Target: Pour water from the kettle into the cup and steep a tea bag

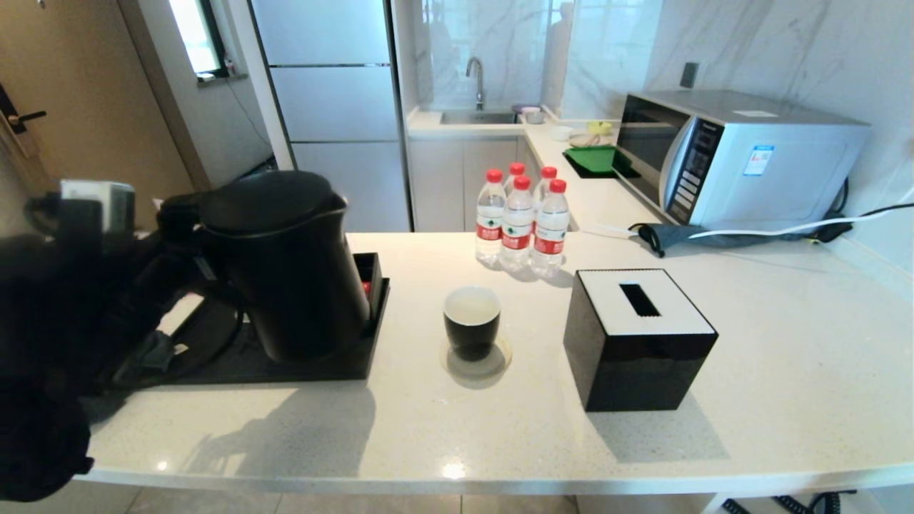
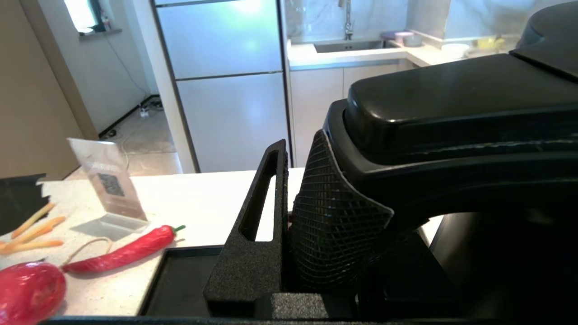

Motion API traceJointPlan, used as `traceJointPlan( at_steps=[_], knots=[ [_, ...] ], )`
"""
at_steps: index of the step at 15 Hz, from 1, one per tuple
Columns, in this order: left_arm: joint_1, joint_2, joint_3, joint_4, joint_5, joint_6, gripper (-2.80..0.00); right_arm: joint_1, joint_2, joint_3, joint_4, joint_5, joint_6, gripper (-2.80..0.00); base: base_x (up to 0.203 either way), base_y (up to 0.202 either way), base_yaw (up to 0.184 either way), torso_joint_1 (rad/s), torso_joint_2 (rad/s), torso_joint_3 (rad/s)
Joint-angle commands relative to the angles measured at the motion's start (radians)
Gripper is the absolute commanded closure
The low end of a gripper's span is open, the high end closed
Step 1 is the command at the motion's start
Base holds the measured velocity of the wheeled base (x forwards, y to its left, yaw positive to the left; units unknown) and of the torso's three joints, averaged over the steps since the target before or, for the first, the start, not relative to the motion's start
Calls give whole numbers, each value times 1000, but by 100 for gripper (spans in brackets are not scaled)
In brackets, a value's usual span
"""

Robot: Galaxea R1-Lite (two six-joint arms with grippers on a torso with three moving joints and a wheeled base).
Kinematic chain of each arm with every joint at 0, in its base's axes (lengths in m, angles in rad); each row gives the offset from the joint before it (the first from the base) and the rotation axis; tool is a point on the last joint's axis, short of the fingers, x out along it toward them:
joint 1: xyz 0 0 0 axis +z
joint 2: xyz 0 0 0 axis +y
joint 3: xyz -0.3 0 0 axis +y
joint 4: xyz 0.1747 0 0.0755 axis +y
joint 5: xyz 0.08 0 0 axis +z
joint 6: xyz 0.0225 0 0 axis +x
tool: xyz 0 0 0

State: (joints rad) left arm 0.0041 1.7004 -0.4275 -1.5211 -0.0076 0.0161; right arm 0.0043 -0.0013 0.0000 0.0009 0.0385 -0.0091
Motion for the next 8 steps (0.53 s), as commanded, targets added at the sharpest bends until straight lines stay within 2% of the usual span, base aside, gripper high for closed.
traceJointPlan(
  at_steps=[1,8],
  knots=[
    [-61,-2,21,-49,29,22,0,0,1,0,-1,0,-1,0,0,0,0,0,0,0],
    [-253,7,25,22,286,149,0,0,1,0,1,1,-1,0,0,0,0,0,0,0]
  ],
)
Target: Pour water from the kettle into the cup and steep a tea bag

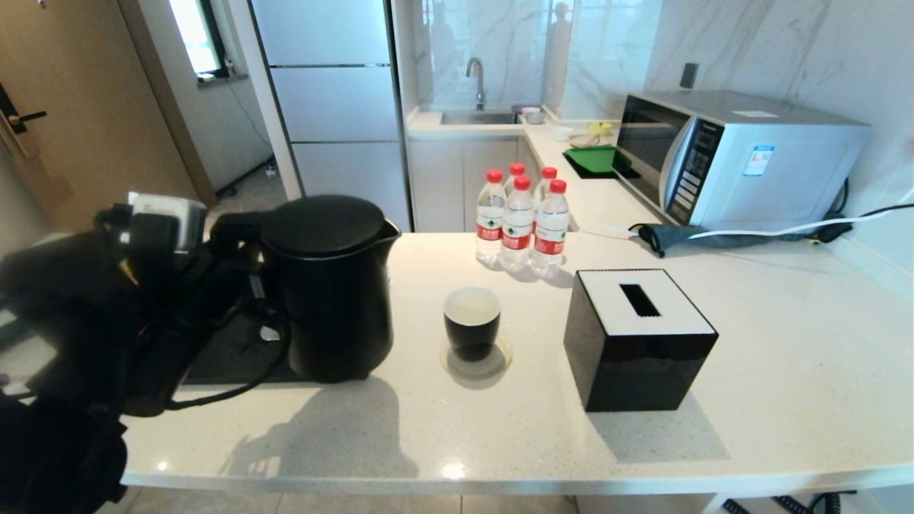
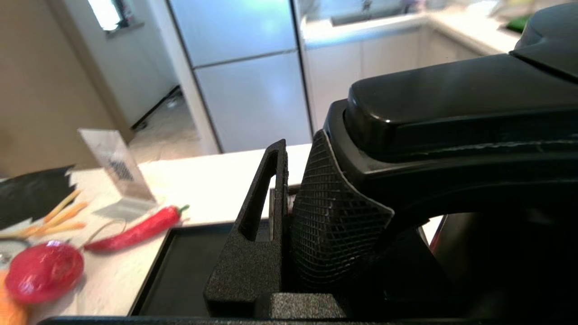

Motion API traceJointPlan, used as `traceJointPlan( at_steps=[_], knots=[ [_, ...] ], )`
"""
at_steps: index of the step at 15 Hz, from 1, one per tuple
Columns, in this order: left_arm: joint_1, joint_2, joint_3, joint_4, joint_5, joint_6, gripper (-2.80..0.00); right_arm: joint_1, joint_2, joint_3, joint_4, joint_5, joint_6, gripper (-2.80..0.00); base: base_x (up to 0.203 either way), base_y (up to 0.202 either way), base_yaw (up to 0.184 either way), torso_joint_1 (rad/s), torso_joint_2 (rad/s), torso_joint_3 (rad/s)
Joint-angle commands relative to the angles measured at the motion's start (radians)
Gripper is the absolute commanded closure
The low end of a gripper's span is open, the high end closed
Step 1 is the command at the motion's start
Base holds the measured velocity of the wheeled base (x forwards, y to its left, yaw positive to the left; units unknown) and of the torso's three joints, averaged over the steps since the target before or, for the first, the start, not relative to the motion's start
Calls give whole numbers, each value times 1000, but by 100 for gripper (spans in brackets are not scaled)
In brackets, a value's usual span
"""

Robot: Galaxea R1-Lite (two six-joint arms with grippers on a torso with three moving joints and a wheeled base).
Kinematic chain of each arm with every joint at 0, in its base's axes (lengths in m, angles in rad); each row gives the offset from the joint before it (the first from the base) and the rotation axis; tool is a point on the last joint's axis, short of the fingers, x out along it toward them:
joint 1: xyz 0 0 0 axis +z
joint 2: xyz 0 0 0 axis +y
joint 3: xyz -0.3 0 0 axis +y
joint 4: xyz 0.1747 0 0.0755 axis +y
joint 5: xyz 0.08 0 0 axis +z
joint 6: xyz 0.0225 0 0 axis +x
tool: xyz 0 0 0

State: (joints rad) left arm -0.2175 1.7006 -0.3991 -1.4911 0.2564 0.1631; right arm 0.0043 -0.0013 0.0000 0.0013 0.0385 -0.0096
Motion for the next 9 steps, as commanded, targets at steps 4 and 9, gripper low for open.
traceJointPlan(
  at_steps=[4,9],
  knots=[
    [-105,17,-19,8,182,47,0,0,1,0,-1,1,-1,0,0,0,0,0,0,0],
    [-182,19,-19,8,371,83,0,0,1,0,-1,1,0,0,0,0,0,0,0,0]
  ],
)
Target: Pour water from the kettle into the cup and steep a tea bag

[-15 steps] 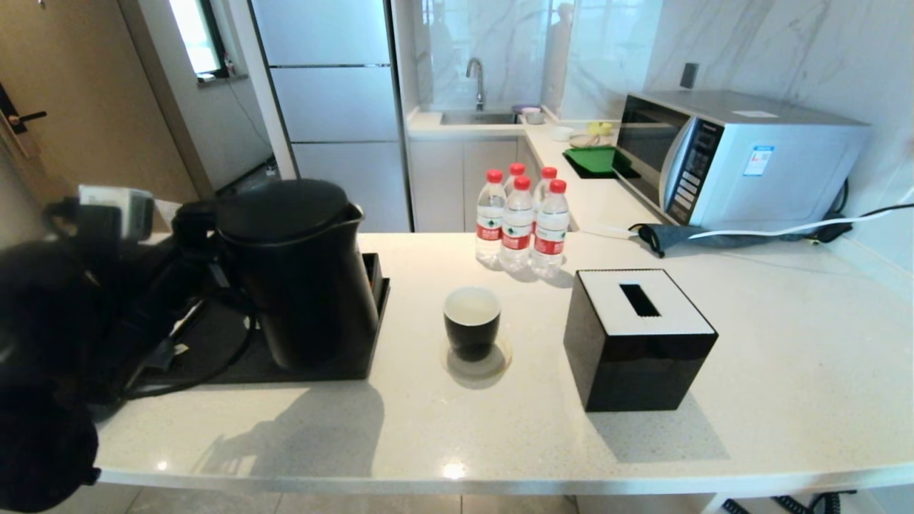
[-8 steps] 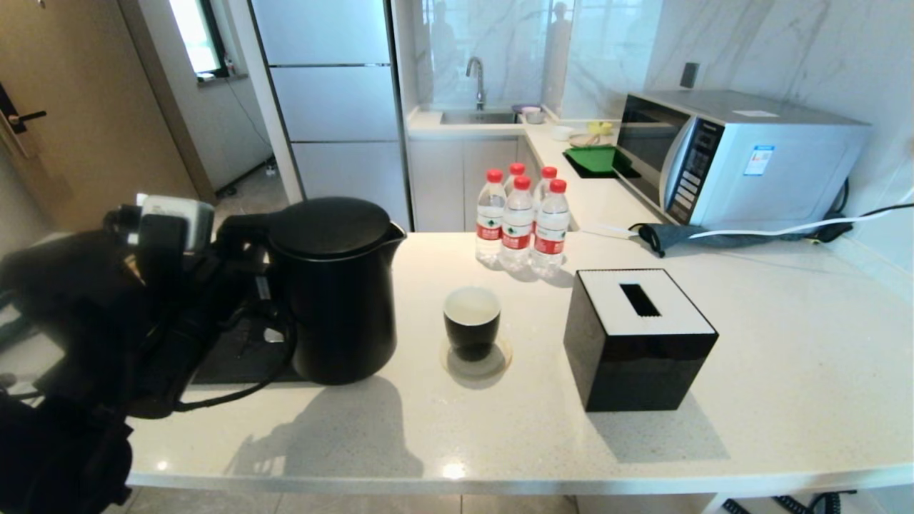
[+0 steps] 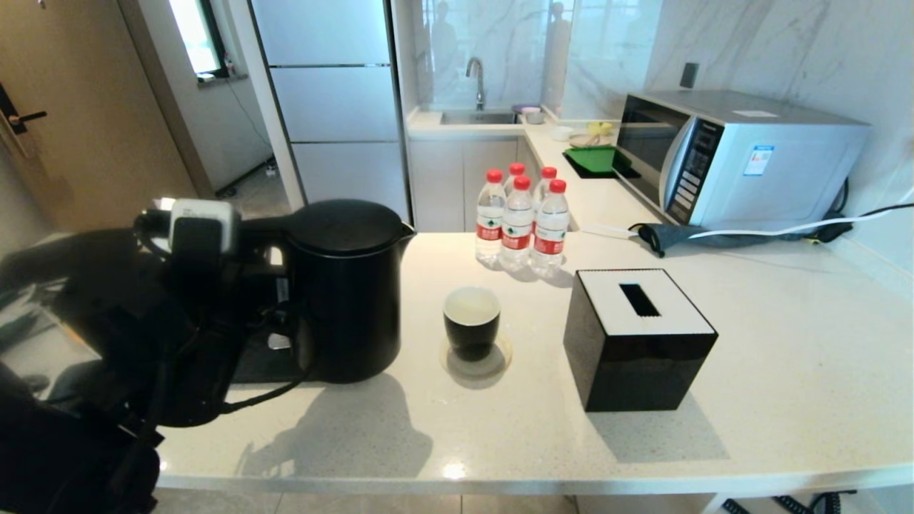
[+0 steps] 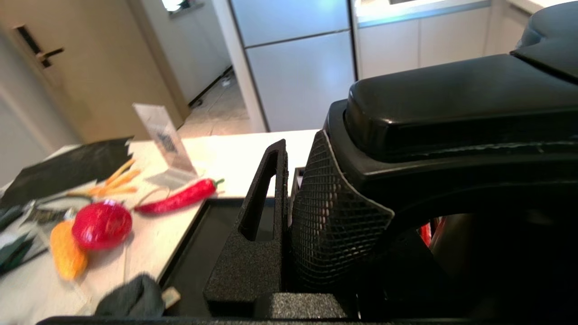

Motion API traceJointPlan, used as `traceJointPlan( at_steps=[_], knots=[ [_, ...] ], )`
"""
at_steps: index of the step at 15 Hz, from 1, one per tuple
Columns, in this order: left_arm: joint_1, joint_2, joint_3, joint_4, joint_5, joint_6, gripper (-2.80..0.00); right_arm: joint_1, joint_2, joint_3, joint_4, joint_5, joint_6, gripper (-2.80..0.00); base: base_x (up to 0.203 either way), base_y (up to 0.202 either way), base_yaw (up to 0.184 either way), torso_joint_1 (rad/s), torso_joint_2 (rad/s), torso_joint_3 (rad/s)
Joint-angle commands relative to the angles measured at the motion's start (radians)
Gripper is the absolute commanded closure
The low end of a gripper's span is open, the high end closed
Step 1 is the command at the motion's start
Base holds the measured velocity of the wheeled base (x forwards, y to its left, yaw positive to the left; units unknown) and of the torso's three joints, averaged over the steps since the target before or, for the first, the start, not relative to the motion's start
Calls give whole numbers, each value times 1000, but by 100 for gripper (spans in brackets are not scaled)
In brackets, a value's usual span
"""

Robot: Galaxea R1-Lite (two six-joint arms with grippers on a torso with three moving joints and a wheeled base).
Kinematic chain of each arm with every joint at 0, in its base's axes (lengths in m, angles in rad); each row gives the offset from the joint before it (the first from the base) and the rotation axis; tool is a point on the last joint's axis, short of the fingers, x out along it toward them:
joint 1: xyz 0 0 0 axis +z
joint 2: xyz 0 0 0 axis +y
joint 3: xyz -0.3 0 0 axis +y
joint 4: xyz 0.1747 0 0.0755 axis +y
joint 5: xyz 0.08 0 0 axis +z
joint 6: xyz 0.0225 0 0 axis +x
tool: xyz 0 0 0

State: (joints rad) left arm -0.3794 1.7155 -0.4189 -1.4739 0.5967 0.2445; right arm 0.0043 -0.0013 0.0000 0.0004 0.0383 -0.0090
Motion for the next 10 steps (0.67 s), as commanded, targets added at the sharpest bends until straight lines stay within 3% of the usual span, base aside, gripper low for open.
traceJointPlan(
  at_steps=[1,7,10],
  knots=[
    [-40,4,3,-9,67,2,0,0,1,0,1,0,0,0,0,0,0,0,0,0],
    [-125,-1,5,-9,192,80,0,0,1,0,1,2,0,0,0,0,0,0,0,0],
    [-151,-5,26,-11,206,113,0,0,1,0,0,0,0,0,0,0,0,0,0,0]
  ],
)
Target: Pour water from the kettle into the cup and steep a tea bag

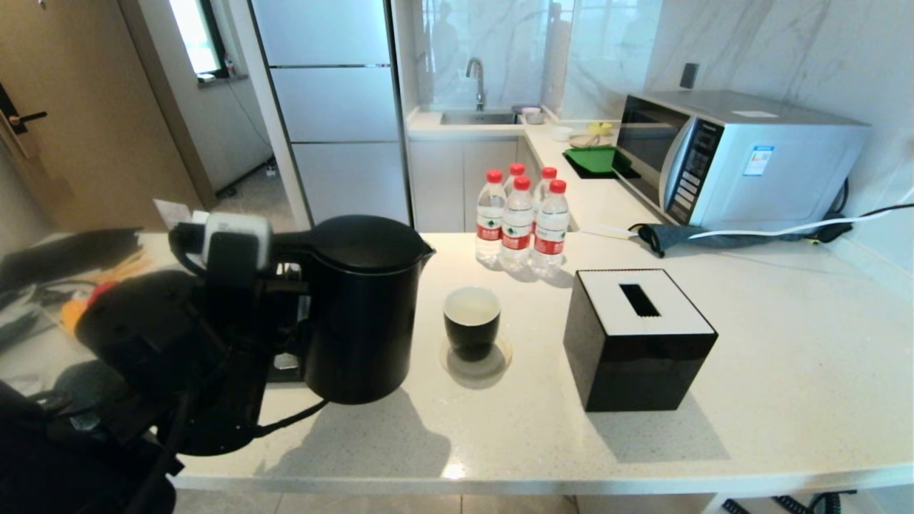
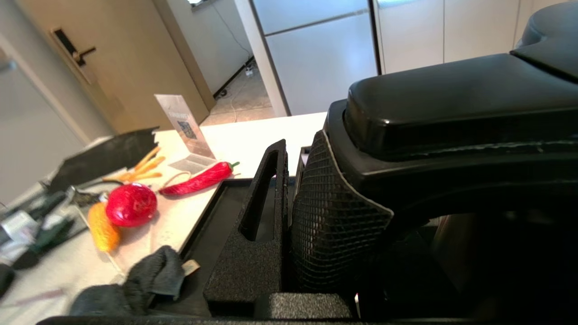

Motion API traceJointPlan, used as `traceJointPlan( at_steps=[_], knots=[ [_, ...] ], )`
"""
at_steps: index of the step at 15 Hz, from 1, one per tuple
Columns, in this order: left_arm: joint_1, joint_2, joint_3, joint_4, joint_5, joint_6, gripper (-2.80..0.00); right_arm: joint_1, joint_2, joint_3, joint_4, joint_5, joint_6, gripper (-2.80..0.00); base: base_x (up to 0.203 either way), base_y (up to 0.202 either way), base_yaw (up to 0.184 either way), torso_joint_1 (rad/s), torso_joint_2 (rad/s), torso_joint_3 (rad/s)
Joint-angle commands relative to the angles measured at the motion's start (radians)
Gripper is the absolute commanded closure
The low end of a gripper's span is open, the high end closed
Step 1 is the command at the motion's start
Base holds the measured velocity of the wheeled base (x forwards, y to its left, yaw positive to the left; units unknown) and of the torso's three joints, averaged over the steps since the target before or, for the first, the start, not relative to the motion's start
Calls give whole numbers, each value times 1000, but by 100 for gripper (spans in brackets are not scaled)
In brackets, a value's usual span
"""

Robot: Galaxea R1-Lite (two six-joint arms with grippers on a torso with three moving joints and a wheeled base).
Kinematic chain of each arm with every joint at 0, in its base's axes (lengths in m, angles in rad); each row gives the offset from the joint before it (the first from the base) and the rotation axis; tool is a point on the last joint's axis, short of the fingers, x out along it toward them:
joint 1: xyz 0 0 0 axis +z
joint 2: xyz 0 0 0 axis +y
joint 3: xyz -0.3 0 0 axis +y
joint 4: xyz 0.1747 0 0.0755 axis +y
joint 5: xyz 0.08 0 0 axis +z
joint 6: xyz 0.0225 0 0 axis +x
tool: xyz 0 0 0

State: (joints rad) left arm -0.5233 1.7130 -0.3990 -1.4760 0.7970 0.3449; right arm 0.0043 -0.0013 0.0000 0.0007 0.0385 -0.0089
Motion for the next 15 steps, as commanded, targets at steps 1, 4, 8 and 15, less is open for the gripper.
traceJointPlan(
  at_steps=[1,4,8,15],
  knots=[
    [-7,-3,4,-9,8,29,0,0,1,0,1,0,0,0,0,0,0,0,0,0],
    [-12,4,8,-1,30,31,0,0,1,0,0,1,0,0,0,0,0,0,0,0],
    [-11,4,-4,69,29,31,0,0,1,0,-1,1,-2,0,0,0,0,0,0,0],
    [-3,19,-15,97,30,32,0,0,1,0,-1,0,-1,0,0,0,0,0,0,0]
  ],
)
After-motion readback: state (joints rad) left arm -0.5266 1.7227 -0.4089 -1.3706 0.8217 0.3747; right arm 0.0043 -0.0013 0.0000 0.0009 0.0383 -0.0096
